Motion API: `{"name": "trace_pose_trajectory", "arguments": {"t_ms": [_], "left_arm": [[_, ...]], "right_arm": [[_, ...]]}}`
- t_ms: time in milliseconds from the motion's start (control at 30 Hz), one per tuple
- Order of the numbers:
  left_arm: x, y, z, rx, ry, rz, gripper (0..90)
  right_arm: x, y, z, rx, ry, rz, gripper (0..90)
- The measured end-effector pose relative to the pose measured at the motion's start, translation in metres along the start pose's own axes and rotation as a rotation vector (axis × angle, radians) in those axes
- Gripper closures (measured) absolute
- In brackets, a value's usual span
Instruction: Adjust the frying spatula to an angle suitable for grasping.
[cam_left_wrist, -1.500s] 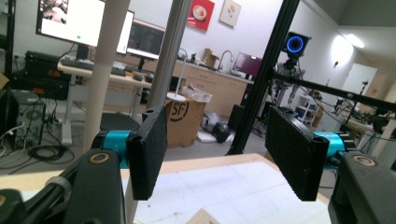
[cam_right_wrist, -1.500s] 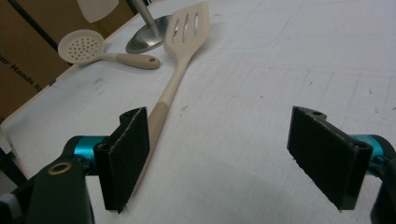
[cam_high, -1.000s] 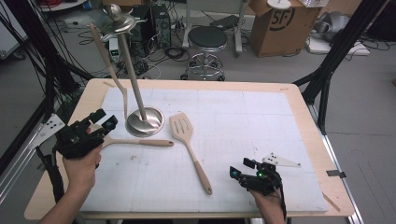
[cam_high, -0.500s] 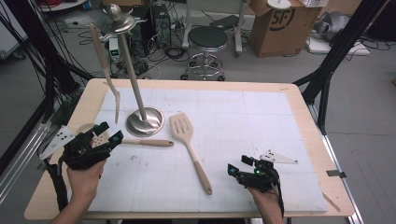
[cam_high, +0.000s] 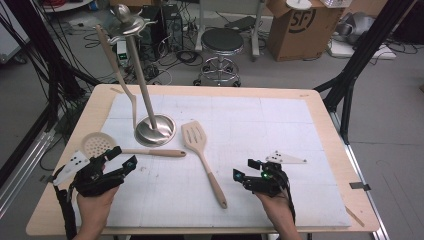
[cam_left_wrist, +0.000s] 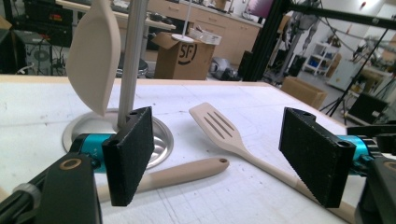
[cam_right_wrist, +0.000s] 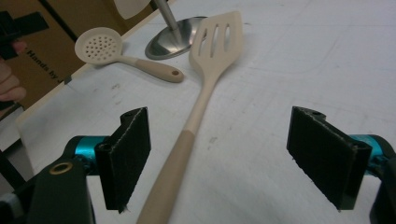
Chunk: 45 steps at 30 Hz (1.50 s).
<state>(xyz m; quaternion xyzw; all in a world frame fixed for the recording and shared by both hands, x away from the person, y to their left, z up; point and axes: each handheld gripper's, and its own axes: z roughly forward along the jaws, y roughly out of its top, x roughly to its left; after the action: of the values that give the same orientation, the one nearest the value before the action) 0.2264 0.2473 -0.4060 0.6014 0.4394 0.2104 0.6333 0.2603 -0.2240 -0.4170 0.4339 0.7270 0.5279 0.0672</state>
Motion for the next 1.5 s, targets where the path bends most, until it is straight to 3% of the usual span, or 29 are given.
{"name": "trace_pose_trajectory", "arguments": {"t_ms": [200, 433, 533, 600, 800, 1000, 1100, 1300, 1400, 1500], "left_arm": [[0.008, -0.012, -0.005, 0.005, 0.018, -0.087, 28.1], [0.009, -0.021, -0.009, 0.022, 0.033, -0.103, 28.2], [0.009, -0.025, -0.008, 0.044, 0.035, -0.128, 28.2], [0.007, -0.027, -0.008, 0.055, 0.027, -0.143, 28.0], [0.005, -0.03, -0.009, 0.061, 0.034, -0.134, 28.1], [0.01, -0.033, -0.012, 0.067, 0.052, -0.128, 28.4], [0.014, -0.033, -0.013, 0.056, 0.056, -0.147, 28.4], [0.018, -0.033, -0.014, 0.044, 0.059, -0.156, 28.4], [0.018, -0.033, -0.015, 0.037, 0.06, -0.151, 28.9], [0.02, -0.032, -0.015, 0.036, 0.061, -0.154, 29.3]], "right_arm": [[0.005, 0.014, 0.015, 0.028, 0.022, -0.001, 27.6], [0.012, 0.022, 0.032, 0.071, 0.025, -0.011, 36.6], [0.015, 0.026, 0.041, 0.094, 0.036, -0.022, 39.1], [0.016, 0.029, 0.047, 0.104, 0.049, -0.023, 45.6], [0.014, 0.039, 0.07, 0.159, 0.071, 0.005, 65.4], [0.025, 0.046, 0.092, 0.22, 0.082, -0.014, 78.4], [0.026, 0.049, 0.103, 0.237, 0.094, -0.004, 84.6], [0.03, 0.054, 0.122, 0.288, 0.12, 0.022, 88.1], [0.034, 0.055, 0.132, 0.322, 0.126, 0.012, 88.9], [0.035, 0.057, 0.144, 0.38, 0.124, 0.025, 89.0]]}}
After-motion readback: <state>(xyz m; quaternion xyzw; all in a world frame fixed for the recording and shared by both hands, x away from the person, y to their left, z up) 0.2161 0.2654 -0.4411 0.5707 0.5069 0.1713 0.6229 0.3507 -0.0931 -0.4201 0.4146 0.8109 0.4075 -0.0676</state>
